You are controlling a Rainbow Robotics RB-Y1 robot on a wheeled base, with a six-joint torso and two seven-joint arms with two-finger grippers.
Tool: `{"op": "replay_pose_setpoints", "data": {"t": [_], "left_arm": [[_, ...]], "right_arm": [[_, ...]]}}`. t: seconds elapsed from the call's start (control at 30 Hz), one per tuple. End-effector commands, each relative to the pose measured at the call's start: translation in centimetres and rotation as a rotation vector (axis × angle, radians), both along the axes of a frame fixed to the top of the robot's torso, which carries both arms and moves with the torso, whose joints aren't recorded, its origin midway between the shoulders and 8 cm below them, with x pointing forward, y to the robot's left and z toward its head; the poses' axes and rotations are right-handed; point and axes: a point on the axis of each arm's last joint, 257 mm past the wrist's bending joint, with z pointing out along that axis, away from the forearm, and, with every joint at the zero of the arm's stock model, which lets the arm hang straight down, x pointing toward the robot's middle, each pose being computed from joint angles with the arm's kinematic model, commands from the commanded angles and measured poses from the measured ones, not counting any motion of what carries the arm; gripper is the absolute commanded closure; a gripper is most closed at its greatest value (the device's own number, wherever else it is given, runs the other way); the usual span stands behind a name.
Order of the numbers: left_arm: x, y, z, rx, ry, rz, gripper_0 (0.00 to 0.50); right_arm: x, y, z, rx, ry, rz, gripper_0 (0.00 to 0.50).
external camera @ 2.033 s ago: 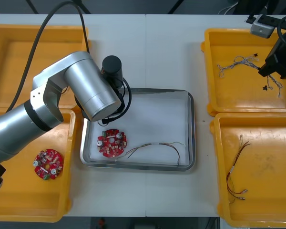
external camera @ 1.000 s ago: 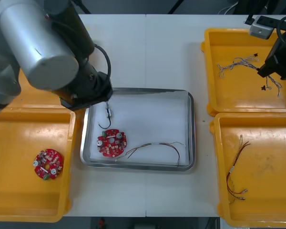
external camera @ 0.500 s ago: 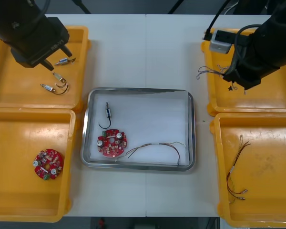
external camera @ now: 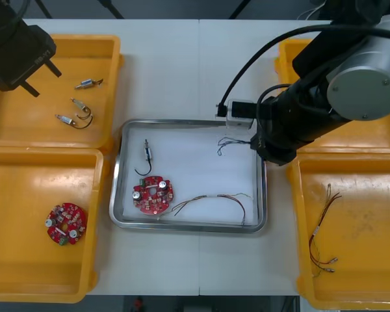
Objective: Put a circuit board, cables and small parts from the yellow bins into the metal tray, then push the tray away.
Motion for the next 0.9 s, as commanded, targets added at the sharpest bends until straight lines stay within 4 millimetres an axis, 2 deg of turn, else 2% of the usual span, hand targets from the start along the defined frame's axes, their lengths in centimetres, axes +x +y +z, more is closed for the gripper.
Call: {"op": "replay_pose_setpoints", "data": {"t": [0.03, 0.27, 0.37, 0.6, 0.7, 0.9], "left_arm": [[2.0, 3.6, 2.3, 0.097, -0.079, 0.024, 0.000], [4.2, 6.3, 0.0, 0.142, -0.096, 0.103, 0.000], [4.6, 6.9, -0.6, 0.143, -0.095, 0.117, 0.000], [5.1, 7.9, -2.3, 0.147, -0.092, 0.136, 0.000], [5.7, 8.1, -3.6, 0.140, -0.115, 0.134, 0.000], [6.1, 7.8, -6.0, 0.195, -0.113, 0.099, 0.000]], "right_arm": [[-0.3, 3.6, 0.0, -0.027, -0.038, 0.072, 0.500], [1.1, 6.4, -1.6, -0.050, -0.034, 0.083, 0.500], [1.8, 7.0, -1.8, -0.057, -0.043, 0.078, 0.500], [3.1, 7.3, -3.0, -0.077, -0.054, 0.061, 0.500], [3.7, 7.2, -3.8, -0.083, -0.057, 0.046, 0.500], [3.6, 7.3, -4.2, -0.089, -0.050, 0.049, 0.500]]}}
